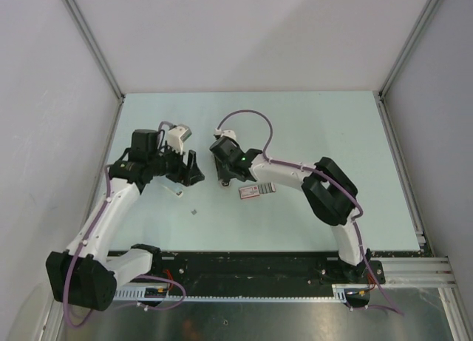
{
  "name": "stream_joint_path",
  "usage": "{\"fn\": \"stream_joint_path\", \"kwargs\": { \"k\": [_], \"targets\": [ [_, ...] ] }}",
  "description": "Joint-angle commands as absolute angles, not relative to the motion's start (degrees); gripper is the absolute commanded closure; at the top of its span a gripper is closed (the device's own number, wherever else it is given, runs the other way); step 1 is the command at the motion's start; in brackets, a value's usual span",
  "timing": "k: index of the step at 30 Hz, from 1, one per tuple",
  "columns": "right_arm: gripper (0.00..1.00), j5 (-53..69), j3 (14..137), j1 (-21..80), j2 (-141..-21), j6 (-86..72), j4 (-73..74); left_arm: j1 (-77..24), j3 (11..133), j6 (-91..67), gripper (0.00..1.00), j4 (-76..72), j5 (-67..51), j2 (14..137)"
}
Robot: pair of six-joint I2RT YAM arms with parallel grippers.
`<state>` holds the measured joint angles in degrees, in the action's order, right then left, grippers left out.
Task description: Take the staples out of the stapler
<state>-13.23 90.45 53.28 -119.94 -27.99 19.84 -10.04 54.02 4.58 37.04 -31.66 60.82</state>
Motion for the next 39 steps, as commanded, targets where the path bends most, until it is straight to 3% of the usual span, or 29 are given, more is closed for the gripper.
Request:
{"fn": "stream_joint_path", "kwargs": {
  "k": [1, 6, 15, 28, 39],
  "targets": [
    [1.0, -15.92, 87.23, 52.79, -109.1, -33.33, 10.27, -11.67, 53.63, 5.72, 0.27, 36.32, -30.49, 63.72],
    [1.0, -15.84, 82.76, 51.88, -103.77, -37.62, 5.81, -13.05, 54.86, 5.9, 0.33, 35.62, -31.76, 67.0],
    [1.0, -13.17, 78.63, 51.24, -98.7, -44.33, 1.05, -17.69, 57.05, 5.76, 0.15, 33.92, -31.67, 72.01],
    [1.0, -7.48, 73.23, 51.54, -95.71, -50.54, -5.06, -17.86, 59.12, 6.76, 0.12, 30.38, -31.51, 76.75],
    [1.0, -3.39, 71.82, 50.67, -94.88, -52.74, -8.16, -17.81, 58.99, 9.98, 0.31, 30.29, -31.8, 79.38]
  ]
}}
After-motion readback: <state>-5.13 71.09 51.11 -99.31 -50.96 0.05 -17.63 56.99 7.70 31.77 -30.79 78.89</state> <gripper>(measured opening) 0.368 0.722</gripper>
